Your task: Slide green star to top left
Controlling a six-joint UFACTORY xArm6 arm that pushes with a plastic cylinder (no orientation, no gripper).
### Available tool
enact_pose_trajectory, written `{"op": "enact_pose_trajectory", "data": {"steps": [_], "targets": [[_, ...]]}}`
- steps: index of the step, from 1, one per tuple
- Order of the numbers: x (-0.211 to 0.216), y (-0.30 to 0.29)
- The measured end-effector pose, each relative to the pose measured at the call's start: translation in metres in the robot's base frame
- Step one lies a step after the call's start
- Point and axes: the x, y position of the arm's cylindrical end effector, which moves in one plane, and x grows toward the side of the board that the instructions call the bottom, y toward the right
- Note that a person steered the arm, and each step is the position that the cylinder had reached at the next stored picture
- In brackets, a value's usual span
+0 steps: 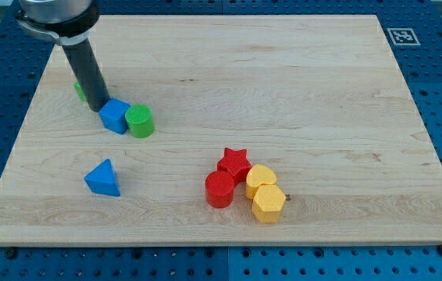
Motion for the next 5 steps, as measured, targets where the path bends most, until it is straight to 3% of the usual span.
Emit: {"op": "enact_pose_trajectory", "data": {"steps": [5], "targets": [[-0.012, -0.014]]}}
